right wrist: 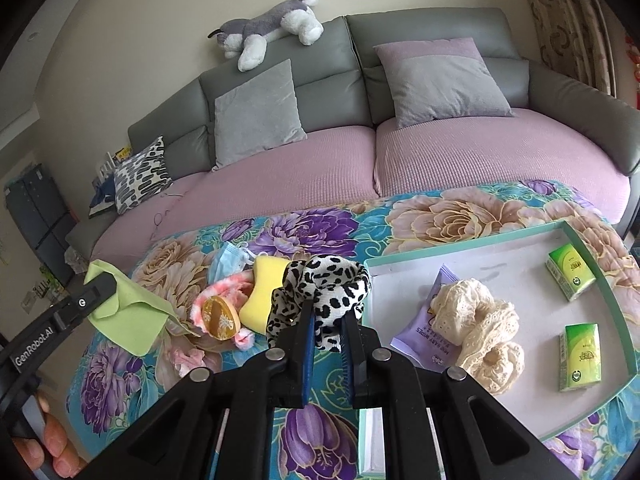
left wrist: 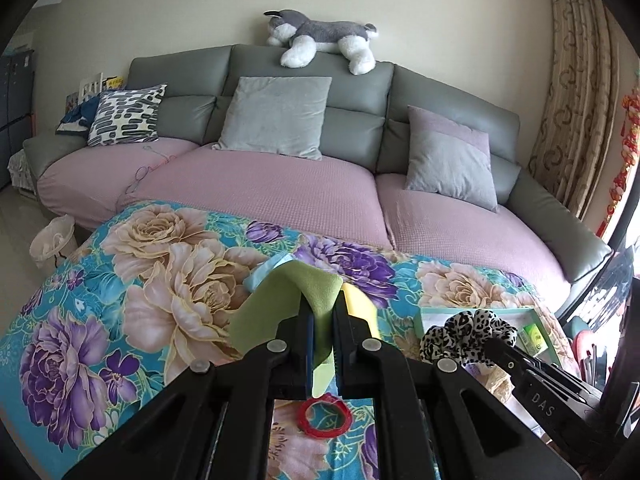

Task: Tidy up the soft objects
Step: 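Lift the green cloth with the left tool while the right tool lifts the scrunchie, then carry the green cloth and scrunchie over the tray and open both tools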

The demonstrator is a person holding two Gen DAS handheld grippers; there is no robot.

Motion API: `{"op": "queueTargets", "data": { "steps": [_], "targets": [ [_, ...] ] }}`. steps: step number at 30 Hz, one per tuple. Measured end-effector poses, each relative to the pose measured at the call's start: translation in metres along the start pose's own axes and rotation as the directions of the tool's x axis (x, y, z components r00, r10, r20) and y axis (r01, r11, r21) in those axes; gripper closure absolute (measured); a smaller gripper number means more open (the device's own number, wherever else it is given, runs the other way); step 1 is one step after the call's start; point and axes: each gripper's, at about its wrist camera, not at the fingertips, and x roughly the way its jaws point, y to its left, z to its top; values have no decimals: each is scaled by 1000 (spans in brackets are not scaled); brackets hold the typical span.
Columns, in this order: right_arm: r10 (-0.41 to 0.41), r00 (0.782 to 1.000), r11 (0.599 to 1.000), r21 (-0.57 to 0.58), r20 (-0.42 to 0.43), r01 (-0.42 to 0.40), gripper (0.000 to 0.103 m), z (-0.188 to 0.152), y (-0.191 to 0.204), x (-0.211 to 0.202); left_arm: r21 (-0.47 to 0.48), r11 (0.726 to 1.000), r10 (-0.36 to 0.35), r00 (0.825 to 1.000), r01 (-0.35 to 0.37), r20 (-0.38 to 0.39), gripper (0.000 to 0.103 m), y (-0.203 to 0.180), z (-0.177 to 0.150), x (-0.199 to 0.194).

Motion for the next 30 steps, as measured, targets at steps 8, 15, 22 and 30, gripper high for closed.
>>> {"op": "queueTargets", "data": {
  "steps": [8,15,22,30],
  "targets": [
    [-30,999,999,42,12,30,91,2,-22,-7,33,998,-51,998,50,34,95,-17,3,-9],
    [-91,995,992,85,29,89,91,4,-49,-18,81,989,-130,991,127,34,95,-51,3,-2],
    [-269,963,947,191,27,259,91,3,-108,-32,192,935,-295,955,297,-43,95,-120,-9,23],
    [-386,922,893,260,23,368,91,3,-148,-45,262,880,-370,918,395,-142,95,-169,-29,42]
  ]
}}
